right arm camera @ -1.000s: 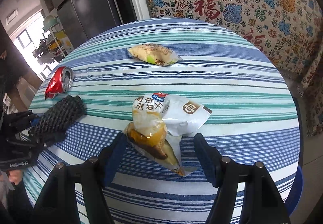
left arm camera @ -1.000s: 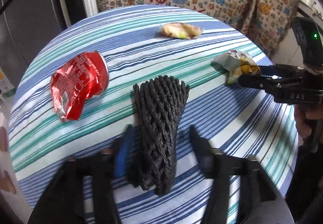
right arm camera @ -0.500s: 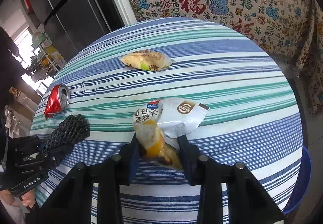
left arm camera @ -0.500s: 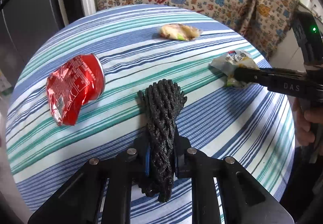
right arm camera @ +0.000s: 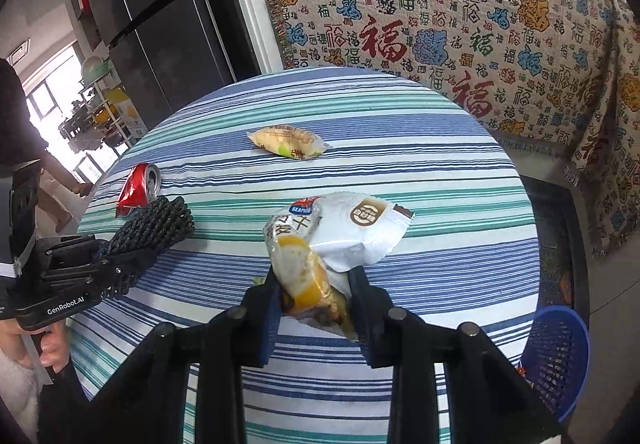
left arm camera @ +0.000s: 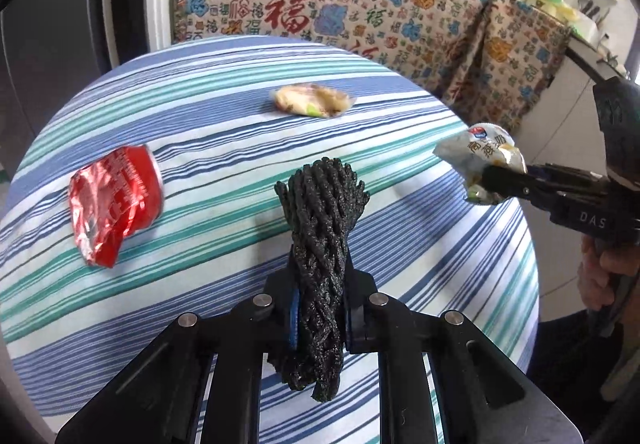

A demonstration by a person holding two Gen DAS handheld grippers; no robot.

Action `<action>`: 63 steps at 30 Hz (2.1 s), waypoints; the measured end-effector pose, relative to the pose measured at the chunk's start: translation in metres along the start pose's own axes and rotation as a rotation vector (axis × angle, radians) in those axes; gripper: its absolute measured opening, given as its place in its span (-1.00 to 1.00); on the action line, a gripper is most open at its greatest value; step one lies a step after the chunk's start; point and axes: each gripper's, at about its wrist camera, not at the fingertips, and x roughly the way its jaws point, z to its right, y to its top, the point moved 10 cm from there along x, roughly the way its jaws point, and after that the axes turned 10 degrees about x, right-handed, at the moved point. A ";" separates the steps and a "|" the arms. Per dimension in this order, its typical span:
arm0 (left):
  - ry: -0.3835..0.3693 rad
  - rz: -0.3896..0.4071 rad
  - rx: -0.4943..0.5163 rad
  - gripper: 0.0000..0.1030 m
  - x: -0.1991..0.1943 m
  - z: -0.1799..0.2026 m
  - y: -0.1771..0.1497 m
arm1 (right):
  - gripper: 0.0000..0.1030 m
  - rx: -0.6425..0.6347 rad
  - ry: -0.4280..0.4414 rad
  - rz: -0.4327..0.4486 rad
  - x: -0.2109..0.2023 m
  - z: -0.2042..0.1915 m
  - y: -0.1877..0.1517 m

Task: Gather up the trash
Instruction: 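Carry the black net and white snack bag over the blue wastebasket with both grippers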

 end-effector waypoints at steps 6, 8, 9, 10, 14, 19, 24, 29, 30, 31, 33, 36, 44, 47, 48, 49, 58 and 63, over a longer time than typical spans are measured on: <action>-0.017 -0.017 0.036 -0.74 0.009 0.019 0.001 | -0.38 0.000 -0.012 0.037 -0.021 0.014 0.002; -0.021 -0.018 0.042 -0.73 0.011 0.024 0.002 | -0.38 0.010 -0.016 0.042 -0.025 0.022 0.002; -0.024 -0.018 0.043 -0.74 0.012 0.024 0.003 | -0.38 0.016 -0.017 0.044 -0.027 0.025 0.003; -0.026 -0.017 0.042 -0.74 0.012 0.025 0.005 | -0.38 0.022 -0.017 0.046 -0.028 0.029 0.002; -0.034 -0.010 0.040 -0.74 0.013 0.030 0.009 | -0.38 0.036 -0.020 0.058 -0.034 0.039 0.005; -0.042 -0.002 0.031 -0.74 0.014 0.032 0.015 | -0.38 0.061 -0.013 0.067 -0.043 0.051 0.004; -0.039 0.014 0.035 -0.74 0.014 0.040 0.026 | -0.38 0.067 -0.009 0.086 -0.056 0.061 0.004; -0.024 0.028 0.071 -0.74 0.012 0.056 0.038 | -0.38 0.094 -0.025 0.106 -0.069 0.082 0.003; -0.025 0.030 0.081 -0.74 0.012 0.061 0.040 | -0.38 0.102 -0.029 0.110 -0.072 0.087 0.003; -0.032 0.032 0.089 -0.74 0.011 0.067 0.042 | -0.38 0.114 -0.035 0.116 -0.075 0.094 0.003; -0.053 0.033 0.100 -0.74 0.012 0.081 0.048 | -0.38 0.136 -0.050 0.129 -0.082 0.109 0.004; -0.093 0.040 0.135 -0.73 0.013 0.112 0.059 | -0.38 0.172 -0.082 0.145 -0.093 0.136 0.003; -0.219 0.053 0.209 -0.74 0.030 0.207 0.088 | -0.38 0.284 -0.167 0.183 -0.126 0.212 -0.012; -0.264 0.049 0.230 -0.74 0.041 0.246 0.096 | -0.38 0.323 -0.199 0.197 -0.137 0.238 -0.018; -0.276 0.046 0.235 -0.74 0.045 0.257 0.098 | -0.38 0.332 -0.209 0.201 -0.140 0.246 -0.021; -0.286 0.043 0.240 -0.74 0.049 0.267 0.100 | -0.38 0.343 -0.221 0.204 -0.144 0.256 -0.024; -0.346 0.003 0.267 -0.74 0.098 0.343 0.109 | -0.38 0.427 -0.286 0.194 -0.154 0.327 -0.046; -0.358 -0.017 0.290 -0.74 0.125 0.373 0.111 | -0.38 0.452 -0.301 0.190 -0.155 0.352 -0.050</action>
